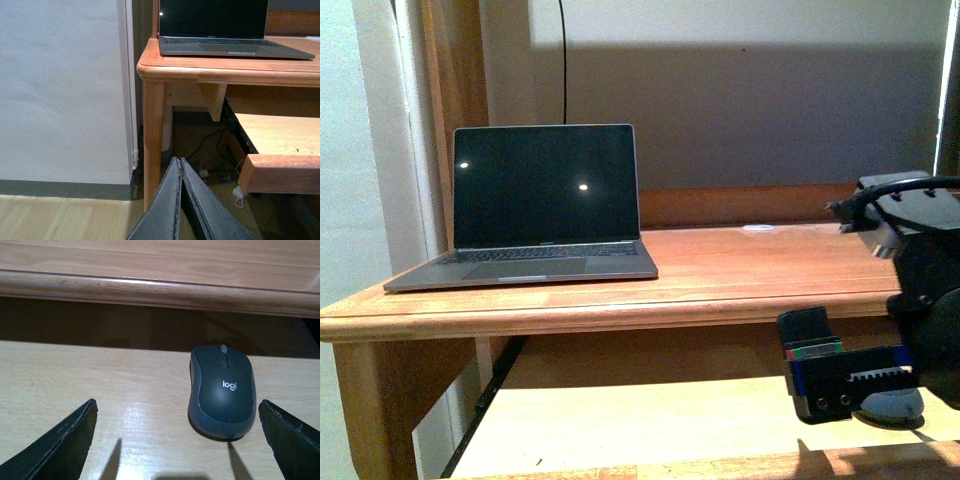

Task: Place mouse

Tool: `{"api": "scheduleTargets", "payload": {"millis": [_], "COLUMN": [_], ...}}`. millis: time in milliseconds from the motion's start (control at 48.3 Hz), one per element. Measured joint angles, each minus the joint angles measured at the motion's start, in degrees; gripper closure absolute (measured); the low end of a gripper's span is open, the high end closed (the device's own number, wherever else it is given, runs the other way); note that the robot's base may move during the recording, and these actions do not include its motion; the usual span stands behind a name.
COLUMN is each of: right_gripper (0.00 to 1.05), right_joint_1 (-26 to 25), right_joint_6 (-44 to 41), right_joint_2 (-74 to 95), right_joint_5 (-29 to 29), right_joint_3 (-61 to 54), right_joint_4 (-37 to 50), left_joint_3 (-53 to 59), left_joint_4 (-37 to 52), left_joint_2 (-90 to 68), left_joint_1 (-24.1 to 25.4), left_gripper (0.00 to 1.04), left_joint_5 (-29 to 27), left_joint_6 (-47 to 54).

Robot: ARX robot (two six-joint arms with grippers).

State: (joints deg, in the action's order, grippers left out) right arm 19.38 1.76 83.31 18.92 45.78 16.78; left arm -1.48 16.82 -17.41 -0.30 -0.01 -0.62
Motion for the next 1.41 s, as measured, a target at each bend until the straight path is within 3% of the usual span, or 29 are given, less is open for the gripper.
{"api": "scheduleTargets", "payload": {"millis": [497, 600, 890, 1076, 1159, 1407], "right_gripper": [0.07, 0.07, 0.07, 0.38, 0.50, 0.50], "right_joint_1": [-2.1, -4.0, -6.3, -6.6, -7.1, -9.7], "right_joint_6": [-3.2, -3.3, 0.4, 2.4, 2.7, 1.4], "right_joint_2": [13.8, 15.8, 18.2, 18.3, 16.9, 5.3], "right_joint_5": [8.8, 8.6, 4.2, 0.6, -1.5, -8.0], "right_joint_3": [10.0, 11.3, 14.5, 13.8, 12.2, 6.0], "right_joint_4": [-1.3, -3.3, -7.9, -6.4, -5.3, -9.9], "left_joint_3": [1.0, 1.0, 1.0, 1.0, 1.0, 1.0], "left_joint_4": [-6.6, -16.0, -16.7, -16.7, -16.7, -16.7], "left_joint_2": [7.2, 15.3, 17.0, 17.0, 17.0, 17.0], "left_joint_1": [0.0, 0.0, 0.0, 0.0, 0.0, 0.0], "left_gripper": [1.02, 1.02, 1.02, 1.02, 0.87, 0.44], "left_joint_5": [0.0, 0.0, 0.0, 0.0, 0.0, 0.0], "left_joint_6": [0.0, 0.0, 0.0, 0.0, 0.0, 0.0]}}
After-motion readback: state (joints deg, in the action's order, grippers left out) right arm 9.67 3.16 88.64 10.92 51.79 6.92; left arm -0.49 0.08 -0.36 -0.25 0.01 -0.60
